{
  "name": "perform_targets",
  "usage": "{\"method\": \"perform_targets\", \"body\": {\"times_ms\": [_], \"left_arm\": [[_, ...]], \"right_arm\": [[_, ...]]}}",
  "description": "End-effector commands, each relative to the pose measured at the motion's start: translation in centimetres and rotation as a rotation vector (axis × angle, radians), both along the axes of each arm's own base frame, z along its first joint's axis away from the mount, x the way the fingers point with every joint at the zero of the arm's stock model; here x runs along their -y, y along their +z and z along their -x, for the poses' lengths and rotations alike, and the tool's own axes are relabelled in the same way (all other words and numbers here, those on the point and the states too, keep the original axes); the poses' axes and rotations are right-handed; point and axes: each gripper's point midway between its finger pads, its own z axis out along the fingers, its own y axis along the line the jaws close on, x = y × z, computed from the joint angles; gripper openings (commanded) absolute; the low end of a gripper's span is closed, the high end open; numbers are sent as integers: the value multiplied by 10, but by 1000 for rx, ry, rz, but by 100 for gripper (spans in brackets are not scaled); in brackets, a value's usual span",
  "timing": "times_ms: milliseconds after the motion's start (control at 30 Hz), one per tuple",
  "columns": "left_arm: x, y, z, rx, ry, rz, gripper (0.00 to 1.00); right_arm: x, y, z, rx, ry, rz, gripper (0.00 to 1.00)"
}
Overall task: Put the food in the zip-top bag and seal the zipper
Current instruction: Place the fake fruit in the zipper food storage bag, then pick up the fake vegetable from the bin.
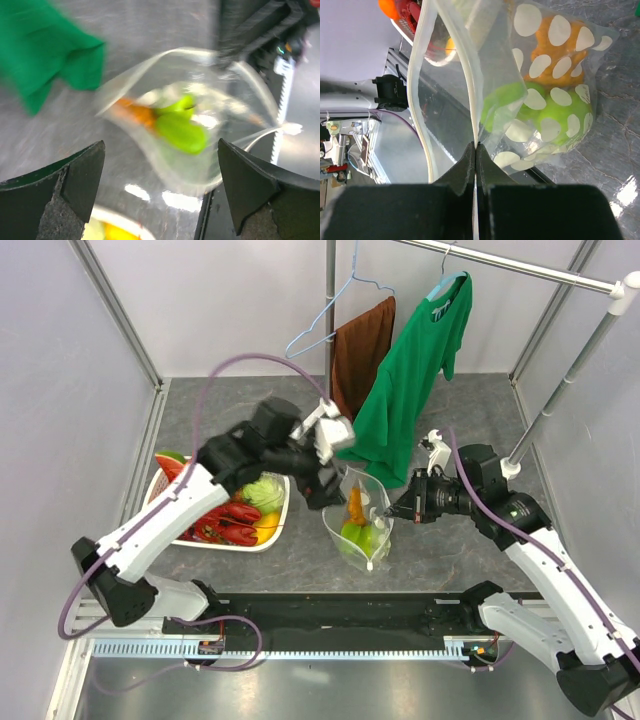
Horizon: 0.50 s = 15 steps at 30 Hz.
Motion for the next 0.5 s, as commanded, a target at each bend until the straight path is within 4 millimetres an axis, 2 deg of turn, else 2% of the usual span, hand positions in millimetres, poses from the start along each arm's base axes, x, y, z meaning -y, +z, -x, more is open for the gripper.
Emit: {"method": "perform_targets", "body": {"times_ms": [0,33,67,100,133,167,267,367,467], "left_arm": [[-56,63,-29,54,211,143,99],[-79,54,-36,81,270,72,99],[-93,54,-32,118,289,45,98],[-105,45,-32,142,292,-15,98],[-119,30,-33,146,335,-85,99],[-134,14,-25,111,349,-159,100],[-173,-16,-27,66,440,-306,100],[-195,-39,-34,-6,483,-406,100],[-196,-51,-44,-62,479,-448,100]], "right_arm": [[3,18,1,59,0,-17,0],[4,18,2,62,-1,-14,0],[4,17,2,63,-3,-10,0],[6,14,2,65,-5,-2,0],[6,13,2,65,-6,1,0],[6,12,3,63,-4,2,0],[6,9,2,54,-4,6,0],[5,8,0,55,-6,5,0],[5,7,-1,51,-6,7,0]]}}
